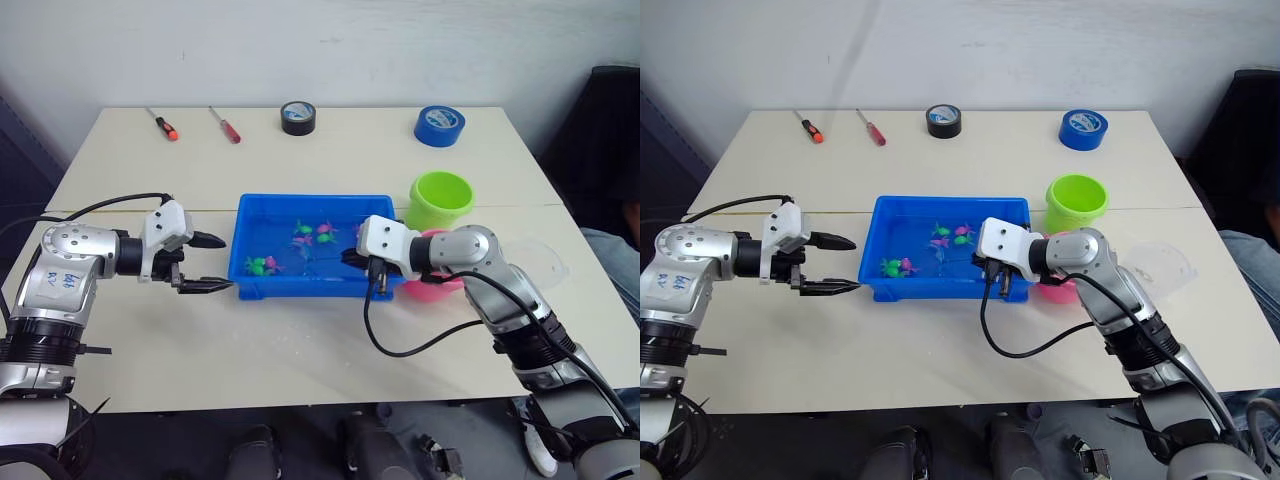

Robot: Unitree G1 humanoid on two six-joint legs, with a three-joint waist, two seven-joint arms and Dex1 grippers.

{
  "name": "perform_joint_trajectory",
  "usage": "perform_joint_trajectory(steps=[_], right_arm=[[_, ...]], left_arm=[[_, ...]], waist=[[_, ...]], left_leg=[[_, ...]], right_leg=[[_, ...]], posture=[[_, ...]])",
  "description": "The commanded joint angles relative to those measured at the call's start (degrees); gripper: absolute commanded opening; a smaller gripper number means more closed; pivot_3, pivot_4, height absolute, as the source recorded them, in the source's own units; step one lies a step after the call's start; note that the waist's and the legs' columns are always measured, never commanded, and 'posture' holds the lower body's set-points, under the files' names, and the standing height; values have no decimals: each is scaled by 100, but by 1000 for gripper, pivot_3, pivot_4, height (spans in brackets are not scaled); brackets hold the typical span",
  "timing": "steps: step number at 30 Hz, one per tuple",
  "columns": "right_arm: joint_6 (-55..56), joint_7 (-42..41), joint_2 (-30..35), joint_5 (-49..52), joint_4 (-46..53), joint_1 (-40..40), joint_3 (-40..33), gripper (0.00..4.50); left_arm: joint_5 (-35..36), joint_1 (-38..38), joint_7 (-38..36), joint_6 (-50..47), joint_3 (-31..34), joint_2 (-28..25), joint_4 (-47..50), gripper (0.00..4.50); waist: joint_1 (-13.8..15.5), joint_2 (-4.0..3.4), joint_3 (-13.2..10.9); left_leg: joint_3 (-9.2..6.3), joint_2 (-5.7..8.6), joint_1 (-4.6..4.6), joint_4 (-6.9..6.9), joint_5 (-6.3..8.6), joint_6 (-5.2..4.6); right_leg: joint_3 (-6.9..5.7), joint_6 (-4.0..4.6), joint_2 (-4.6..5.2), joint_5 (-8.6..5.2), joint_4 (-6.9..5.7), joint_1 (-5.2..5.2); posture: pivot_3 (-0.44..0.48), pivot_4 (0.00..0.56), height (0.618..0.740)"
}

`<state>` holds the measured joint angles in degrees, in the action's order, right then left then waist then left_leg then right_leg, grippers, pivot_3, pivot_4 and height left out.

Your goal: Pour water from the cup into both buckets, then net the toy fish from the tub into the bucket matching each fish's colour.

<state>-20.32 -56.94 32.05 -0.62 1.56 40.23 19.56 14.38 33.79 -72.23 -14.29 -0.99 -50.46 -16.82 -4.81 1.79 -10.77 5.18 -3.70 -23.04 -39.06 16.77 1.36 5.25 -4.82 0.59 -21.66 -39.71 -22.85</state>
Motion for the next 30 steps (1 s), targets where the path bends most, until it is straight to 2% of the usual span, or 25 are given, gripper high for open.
perform_joint_trajectory(steps=[1,16,30], right_arm=[[87,31,-85,-42,-4,188,-32,0],[-128,37,-390,91,-47,251,-109,0],[-1940,4,75,1301,1397,-235,-1053,0]], left_arm=[[14,72,-4,62,157,-80,19,4481],[10,13,17,78,252,-148,38,4481],[183,291,-19,-71,228,132,-68,4481]], waist=[[-1,0,0],[-10,0,0],[15,1,1]], left_leg=[[0,0,0,0,0,0],[-1,0,0,0,0,0],[-5,1,-5,2,0,0]], right_leg=[[0,0,0,0,0,0],[-1,0,0,0,-1,-1],[-3,0,2,0,3,0]], posture=[[0,150,740],[0,150,740],[0,150,740]])
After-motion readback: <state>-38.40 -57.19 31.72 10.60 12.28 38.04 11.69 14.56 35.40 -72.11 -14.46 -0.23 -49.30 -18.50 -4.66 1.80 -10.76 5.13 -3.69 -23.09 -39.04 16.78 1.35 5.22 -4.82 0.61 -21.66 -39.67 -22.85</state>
